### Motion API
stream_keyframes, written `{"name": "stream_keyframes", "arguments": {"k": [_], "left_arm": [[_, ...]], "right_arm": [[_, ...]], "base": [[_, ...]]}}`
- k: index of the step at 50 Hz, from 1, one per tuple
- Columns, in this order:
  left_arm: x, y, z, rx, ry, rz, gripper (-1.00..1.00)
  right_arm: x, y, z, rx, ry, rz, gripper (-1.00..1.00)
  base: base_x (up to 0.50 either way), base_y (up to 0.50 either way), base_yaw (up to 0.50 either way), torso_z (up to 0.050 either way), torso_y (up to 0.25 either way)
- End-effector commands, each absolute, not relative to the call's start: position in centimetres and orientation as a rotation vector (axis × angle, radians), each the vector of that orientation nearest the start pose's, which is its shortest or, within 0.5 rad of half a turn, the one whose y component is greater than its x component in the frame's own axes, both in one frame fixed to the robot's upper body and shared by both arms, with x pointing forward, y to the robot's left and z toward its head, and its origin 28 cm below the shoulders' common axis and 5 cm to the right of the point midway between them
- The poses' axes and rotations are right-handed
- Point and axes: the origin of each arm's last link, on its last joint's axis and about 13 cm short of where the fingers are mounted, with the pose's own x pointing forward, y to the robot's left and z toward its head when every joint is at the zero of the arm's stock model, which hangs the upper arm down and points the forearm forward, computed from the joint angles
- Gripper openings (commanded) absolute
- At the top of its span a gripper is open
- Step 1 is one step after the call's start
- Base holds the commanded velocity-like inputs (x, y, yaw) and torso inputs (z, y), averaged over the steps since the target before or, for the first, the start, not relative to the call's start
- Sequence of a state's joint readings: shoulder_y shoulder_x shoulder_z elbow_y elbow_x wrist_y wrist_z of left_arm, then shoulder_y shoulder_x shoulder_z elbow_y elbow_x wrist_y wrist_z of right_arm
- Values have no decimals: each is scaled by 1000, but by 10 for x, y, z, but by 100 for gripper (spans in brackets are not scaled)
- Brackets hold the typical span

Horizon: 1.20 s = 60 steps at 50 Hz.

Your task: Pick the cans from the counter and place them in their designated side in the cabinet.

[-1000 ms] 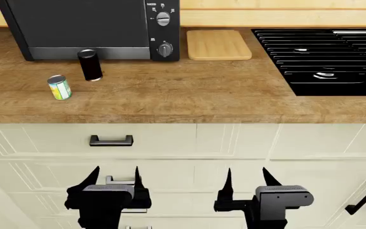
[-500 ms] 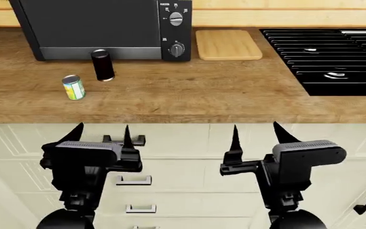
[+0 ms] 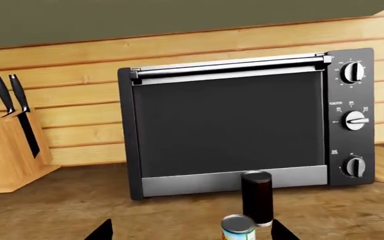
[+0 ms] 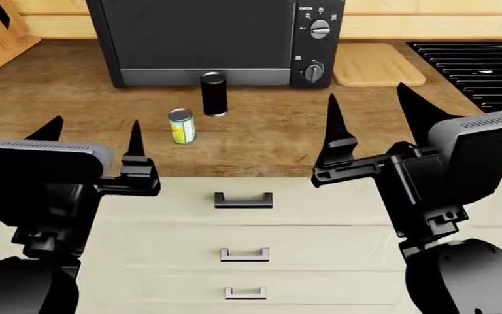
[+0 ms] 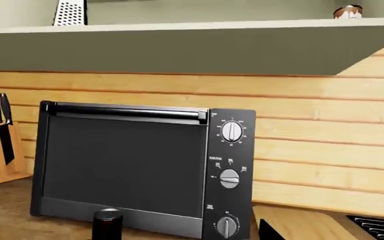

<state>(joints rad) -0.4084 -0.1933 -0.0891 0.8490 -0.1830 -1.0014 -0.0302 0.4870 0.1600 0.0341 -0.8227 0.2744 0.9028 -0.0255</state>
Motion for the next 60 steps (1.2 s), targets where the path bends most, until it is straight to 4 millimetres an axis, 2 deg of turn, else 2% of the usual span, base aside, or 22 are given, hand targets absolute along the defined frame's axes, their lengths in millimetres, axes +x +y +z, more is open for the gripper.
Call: {"name": "stream_keyframes", "arguments": {"k": [1,9,20,36,44,52,60], "left_arm": [[213,242,215,86,-279,7,100],[212,241,221,95,-285,1,100],[214,237,222,110,-281,-18,100],[211,240,230,107,-292,-21,100],[210,240,225,119,-284,-26,100],[210,240,220,120,-277,-24,100],[211,240,218,121,-273,-25,100]], "right_arm": [[218,-114,241,-28,-440,233,100],[214,-120,245,-10,-438,245,100],[206,-128,246,-23,-421,254,100],[193,-131,253,-61,-416,277,100],[189,-134,243,22,-389,317,100],[184,-127,213,72,-350,407,100],[194,-124,213,97,-346,406,100]], "base": [[152,500,0,0,0],[248,441,0,0,0],[468,109,0,0,0],[268,87,0,0,1],[48,115,0,0,0],[0,0,0,0,0],[250,0,0,0,0]]}}
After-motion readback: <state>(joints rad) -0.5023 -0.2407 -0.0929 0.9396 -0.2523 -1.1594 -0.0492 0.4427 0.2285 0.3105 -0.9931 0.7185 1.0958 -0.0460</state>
